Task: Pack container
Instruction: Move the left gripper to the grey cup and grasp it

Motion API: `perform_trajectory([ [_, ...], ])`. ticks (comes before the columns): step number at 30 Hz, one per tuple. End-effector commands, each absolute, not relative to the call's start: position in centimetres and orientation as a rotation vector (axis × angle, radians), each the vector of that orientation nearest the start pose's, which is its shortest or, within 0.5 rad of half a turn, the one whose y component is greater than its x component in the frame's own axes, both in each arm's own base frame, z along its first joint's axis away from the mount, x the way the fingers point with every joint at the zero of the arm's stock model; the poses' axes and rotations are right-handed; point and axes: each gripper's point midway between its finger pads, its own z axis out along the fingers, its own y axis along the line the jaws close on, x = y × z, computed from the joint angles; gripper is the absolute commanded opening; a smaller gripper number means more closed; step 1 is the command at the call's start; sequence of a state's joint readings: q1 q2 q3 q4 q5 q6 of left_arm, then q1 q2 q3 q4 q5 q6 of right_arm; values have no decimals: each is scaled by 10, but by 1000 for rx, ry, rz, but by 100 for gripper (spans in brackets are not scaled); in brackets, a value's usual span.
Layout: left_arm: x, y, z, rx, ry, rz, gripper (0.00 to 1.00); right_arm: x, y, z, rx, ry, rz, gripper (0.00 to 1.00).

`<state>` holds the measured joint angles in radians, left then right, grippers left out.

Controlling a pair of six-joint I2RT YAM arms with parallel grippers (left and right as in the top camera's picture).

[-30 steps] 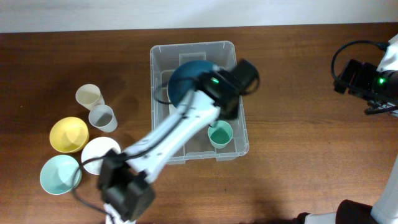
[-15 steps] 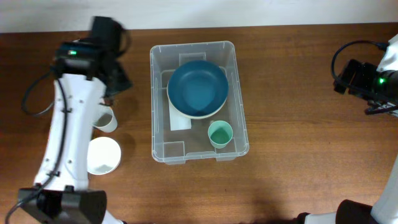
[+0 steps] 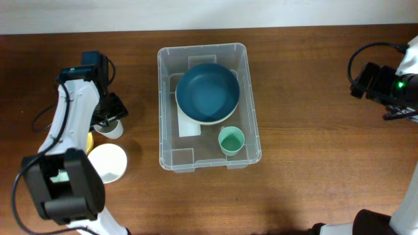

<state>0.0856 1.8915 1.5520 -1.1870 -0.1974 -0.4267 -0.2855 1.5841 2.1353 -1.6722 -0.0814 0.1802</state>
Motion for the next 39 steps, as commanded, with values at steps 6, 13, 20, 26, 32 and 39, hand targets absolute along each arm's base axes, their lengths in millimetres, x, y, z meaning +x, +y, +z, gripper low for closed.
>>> perform_trajectory([
  [6, 365, 61, 70, -729, 3019, 264, 74, 301, -70, 333, 580, 2633, 94, 99],
  [13, 370, 60, 56, -731, 3033, 254, 73, 301, -70, 333, 580, 2633, 94, 99],
  [20, 371, 53, 42, -737, 3067, 200, 36, 301, -70, 333, 580, 2633, 94, 99],
  [26, 372, 51, 44, -737, 3066, 177, 0, 301, -70, 333, 580, 2633, 94, 99],
  [32, 374, 46, 57, -714, 3071, 177, 0, 301, -70, 333, 580, 2633, 94, 99],
  [39, 386, 8, 134, -550, 2973, 131, 0, 301, -70, 333, 580, 2633, 94, 99],
])
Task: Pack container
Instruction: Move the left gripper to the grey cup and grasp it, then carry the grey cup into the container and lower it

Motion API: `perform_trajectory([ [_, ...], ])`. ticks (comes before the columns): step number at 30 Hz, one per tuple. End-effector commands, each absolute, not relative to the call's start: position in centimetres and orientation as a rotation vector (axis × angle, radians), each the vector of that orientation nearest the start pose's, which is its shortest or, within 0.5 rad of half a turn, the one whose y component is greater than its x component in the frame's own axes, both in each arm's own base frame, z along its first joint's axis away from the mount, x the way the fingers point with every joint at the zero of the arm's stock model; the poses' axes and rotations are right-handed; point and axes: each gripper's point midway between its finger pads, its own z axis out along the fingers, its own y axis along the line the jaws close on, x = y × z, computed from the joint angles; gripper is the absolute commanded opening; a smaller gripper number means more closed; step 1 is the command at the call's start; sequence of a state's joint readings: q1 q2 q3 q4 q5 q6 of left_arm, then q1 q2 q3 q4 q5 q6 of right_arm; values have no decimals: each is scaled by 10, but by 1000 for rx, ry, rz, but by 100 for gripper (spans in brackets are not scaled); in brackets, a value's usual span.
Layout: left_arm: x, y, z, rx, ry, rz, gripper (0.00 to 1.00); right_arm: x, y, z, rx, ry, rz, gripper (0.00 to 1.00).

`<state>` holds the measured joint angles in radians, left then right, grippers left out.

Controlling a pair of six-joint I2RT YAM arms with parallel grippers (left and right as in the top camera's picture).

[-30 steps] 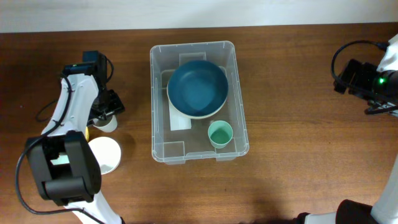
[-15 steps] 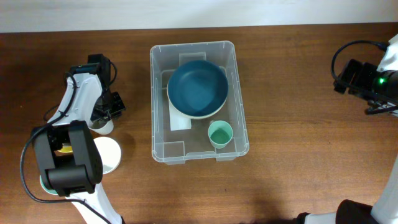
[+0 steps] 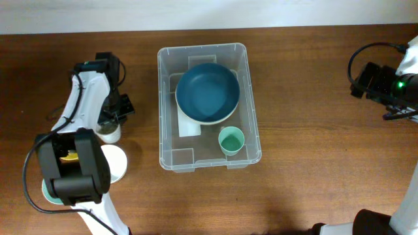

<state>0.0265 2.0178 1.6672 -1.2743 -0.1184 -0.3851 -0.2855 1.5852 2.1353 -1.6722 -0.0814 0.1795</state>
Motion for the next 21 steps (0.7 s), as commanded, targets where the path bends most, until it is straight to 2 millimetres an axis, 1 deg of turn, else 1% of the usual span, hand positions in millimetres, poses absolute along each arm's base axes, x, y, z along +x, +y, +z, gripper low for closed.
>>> perform_trajectory([
  [1, 389, 0, 149, -513, 2941, 114, 0, 301, -70, 333, 580, 2633, 93, 99],
  [4, 396, -34, 198, -384, 2827, 49, 0, 301, -70, 333, 580, 2633, 93, 99],
  [6, 397, -61, 226, -289, 2756, -1, 1, 301, -70, 333, 580, 2633, 93, 99],
  [8, 394, -93, 248, -202, 2702, -55, 0, 301, -70, 333, 580, 2633, 93, 99],
  [10, 388, -129, 260, -113, 2671, -109, 0, 301, -70, 333, 580, 2633, 93, 99],
  [11, 385, -144, 262, -72, 2662, -130, 1, 301, -70, 333, 580, 2633, 93, 99],
  [12, 380, -164, 263, -15, 2655, -153, 0, 301, -70, 333, 580, 2633, 93, 99],
  [13, 375, -182, 261, 26, 2656, -172, 1, 300, -70, 333, 580, 2633, 93, 99],
  [14, 371, -194, 259, 46, 2657, -187, 0, 301, -70, 333, 580, 2633, 93, 99],
  [15, 365, -209, 255, 59, 2667, -205, 0, 301, -70, 333, 580, 2633, 93, 99],
  [18, 349, -243, 242, 70, 2712, -253, 1, 300, -70, 333, 580, 2633, 93, 99],
  [21, 330, -279, 223, 153, 2783, -327, 1, 301, -70, 333, 580, 2633, 93, 99],
])
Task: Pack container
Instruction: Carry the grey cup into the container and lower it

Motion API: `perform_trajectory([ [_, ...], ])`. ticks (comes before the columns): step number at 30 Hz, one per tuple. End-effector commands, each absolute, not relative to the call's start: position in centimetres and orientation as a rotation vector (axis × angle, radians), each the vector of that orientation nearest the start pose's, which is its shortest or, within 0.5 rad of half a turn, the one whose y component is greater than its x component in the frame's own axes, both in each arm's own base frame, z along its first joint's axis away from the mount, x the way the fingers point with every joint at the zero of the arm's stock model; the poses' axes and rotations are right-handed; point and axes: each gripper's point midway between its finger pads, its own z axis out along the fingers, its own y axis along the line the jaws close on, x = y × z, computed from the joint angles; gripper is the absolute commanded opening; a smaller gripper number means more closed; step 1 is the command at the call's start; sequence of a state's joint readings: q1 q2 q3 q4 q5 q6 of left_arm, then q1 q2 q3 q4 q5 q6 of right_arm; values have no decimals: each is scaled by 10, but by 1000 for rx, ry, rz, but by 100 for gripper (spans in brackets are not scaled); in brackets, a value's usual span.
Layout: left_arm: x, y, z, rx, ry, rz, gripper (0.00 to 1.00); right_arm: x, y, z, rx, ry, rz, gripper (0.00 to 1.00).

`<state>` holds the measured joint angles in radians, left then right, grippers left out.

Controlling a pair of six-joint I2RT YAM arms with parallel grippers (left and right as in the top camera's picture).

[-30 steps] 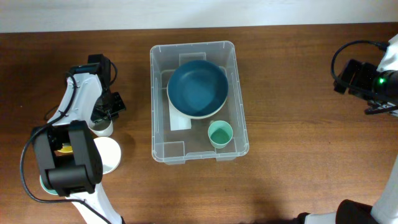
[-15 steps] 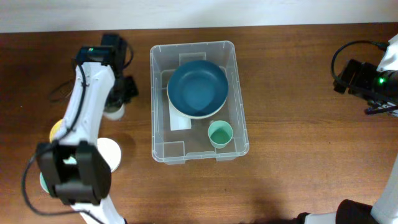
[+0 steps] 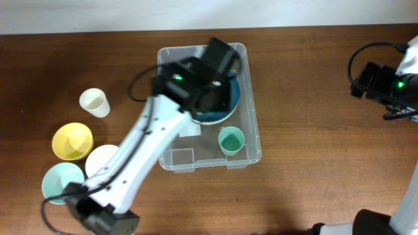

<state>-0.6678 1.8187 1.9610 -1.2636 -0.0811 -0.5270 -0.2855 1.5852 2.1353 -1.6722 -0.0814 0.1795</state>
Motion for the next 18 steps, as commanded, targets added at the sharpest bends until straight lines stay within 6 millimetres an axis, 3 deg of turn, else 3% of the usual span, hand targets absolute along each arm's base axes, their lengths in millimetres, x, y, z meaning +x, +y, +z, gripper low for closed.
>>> perform_trajectory([
  [1, 325, -288, 217, 183, 2802, -338, 1, 300, -70, 333, 580, 2633, 93, 99],
  [9, 302, -324, 176, 324, 2887, -288, 0, 300, -70, 333, 580, 2633, 93, 99],
  [18, 291, -321, 169, 348, 2935, -251, 0, 300, -70, 333, 580, 2633, 93, 99],
])
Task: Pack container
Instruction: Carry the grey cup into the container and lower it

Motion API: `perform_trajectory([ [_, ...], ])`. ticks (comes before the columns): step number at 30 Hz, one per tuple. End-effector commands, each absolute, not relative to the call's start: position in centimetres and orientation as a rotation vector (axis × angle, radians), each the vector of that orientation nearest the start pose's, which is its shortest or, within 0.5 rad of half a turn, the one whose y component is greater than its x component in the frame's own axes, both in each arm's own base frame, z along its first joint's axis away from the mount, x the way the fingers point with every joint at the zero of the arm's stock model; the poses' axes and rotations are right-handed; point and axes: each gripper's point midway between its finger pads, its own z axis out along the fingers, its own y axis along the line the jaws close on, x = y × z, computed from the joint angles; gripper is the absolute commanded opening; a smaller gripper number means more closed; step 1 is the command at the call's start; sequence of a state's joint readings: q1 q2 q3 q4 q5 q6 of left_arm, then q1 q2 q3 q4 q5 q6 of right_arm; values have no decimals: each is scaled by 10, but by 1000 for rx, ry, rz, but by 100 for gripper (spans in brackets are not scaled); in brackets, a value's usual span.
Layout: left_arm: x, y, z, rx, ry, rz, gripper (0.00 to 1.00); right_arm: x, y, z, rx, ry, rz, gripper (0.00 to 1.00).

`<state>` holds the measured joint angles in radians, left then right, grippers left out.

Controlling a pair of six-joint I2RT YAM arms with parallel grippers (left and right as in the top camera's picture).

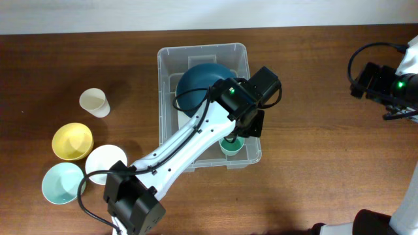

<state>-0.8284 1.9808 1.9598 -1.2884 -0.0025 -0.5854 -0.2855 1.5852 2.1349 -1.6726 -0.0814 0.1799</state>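
The clear plastic bin (163,98) stands mid-table. A dark blue bowl (199,81) lies in its far half and a small green cup (228,147) stands in its near right corner. My left arm reaches diagonally across the bin, and my left gripper (240,134) is down over the green cup. Its fingers are hidden under the wrist. A cream cup (94,102) stands on the table left of the bin. My right gripper (373,81) hangs at the far right edge, and its fingers cannot be made out.
Left of the bin, near the front, sit a yellow bowl (72,141), a white bowl (104,162) and a pale blue bowl (60,184). The left arm's base is at the front edge, and its links cover the bin's near half.
My left gripper has moved from over the blue bowl in the bin's far half to over the green cup at the near right corner. Cups, bowls and the right arm have not moved.
My left gripper was at a cream cup on the table left of the bin, at both of the first two moments. Then it was over the blue bowl in the bin, with the cream cup standing alone farther back left. Now it is over the green cup.
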Motion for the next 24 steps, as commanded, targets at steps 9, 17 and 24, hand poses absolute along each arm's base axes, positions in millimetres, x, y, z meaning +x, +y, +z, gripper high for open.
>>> perform_trajectory([
  [9, 280, -324, 163, 365, 2984, -294, 1, 300, -70, 333, 580, 2633, 93, 99],
  [17, 277, -321, 153, 368, 3010, -265, 0, 300, -70, 333, 580, 2634, 93, 99],
  [24, 277, -321, 152, 369, 3010, -264, 18, 299, -70, 333, 577, 2639, 93, 99],
])
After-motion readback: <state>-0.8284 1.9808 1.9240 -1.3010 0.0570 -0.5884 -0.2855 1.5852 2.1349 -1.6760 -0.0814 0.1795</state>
